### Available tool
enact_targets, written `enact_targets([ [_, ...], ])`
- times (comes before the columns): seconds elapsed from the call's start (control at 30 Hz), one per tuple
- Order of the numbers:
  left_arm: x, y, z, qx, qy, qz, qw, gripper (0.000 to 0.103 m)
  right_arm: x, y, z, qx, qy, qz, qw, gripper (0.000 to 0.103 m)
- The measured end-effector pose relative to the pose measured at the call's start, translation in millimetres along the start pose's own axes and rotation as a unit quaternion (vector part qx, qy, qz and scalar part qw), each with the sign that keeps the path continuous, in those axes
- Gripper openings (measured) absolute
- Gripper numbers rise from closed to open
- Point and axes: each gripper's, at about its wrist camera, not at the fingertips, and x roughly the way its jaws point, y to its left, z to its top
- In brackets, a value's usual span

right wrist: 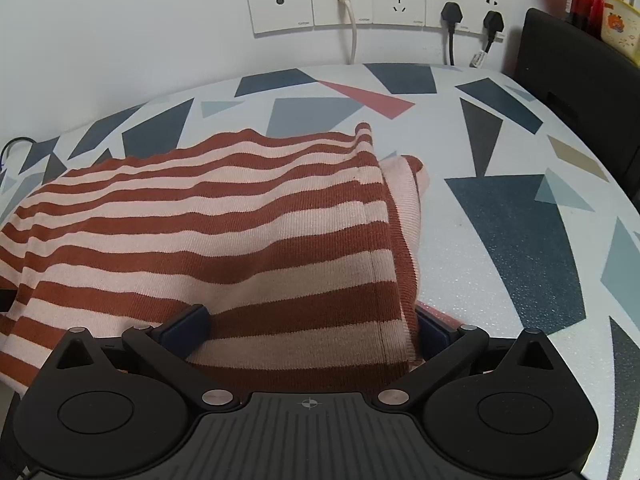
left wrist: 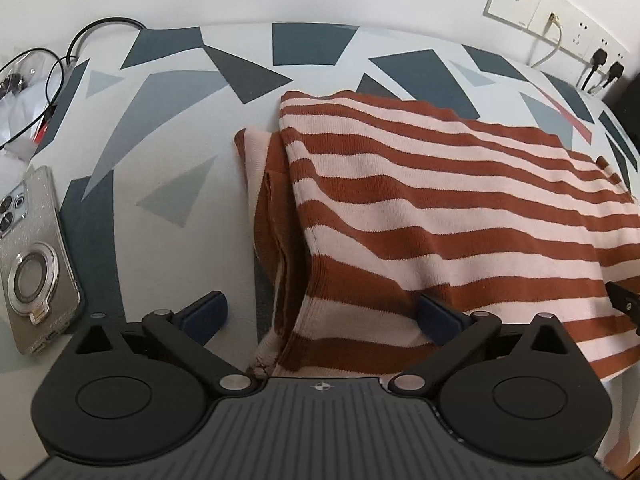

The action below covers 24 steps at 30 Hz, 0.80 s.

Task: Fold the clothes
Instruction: 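Press the folded sweater flat with both open grippers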

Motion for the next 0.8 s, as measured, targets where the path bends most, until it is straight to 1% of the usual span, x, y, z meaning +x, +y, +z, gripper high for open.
enact_targets([
  [0.2, -0.1, 5.9, 0.0, 0.019, -0.013, -0.015, 0.9996, 0.103, 1.0, -0.8, 2.3, 0.013, -0.002, -0.006, 1.0, 0.102],
  [0.33, -0.9, 12.2, -1.2, 0.019, -0.023, -0.025, 0.9993, 0.103, 2.2, -6.3, 7.7, 0.034, -0.015, -0.023, 0.999, 0.102],
  [0.4, -0.4, 15.4, 0.4, 0.019, -0.026, -0.027, 0.9991, 0.103, 0.8, -11.2, 13.1, 0.048, -0.024, -0.024, 0.998, 0.102],
  [0.57, 5.2, 13.9, 7.3, 0.021, -0.033, -0.019, 0.9991, 0.103, -1.5, -19.7, 27.2, 0.029, -0.043, -0.013, 0.999, 0.102],
  [0.7, 10.9, 8.3, 15.7, 0.017, -0.032, -0.014, 0.9992, 0.103, 7.4, -24.7, 30.6, 0.016, -0.03, 0.001, 0.999, 0.102],
  [0.8, 12.9, 4.9, 17.5, 0.026, -0.031, -0.015, 0.9991, 0.103, 13.9, -24.3, 29.9, 0.003, -0.023, 0.005, 1.0, 0.102],
])
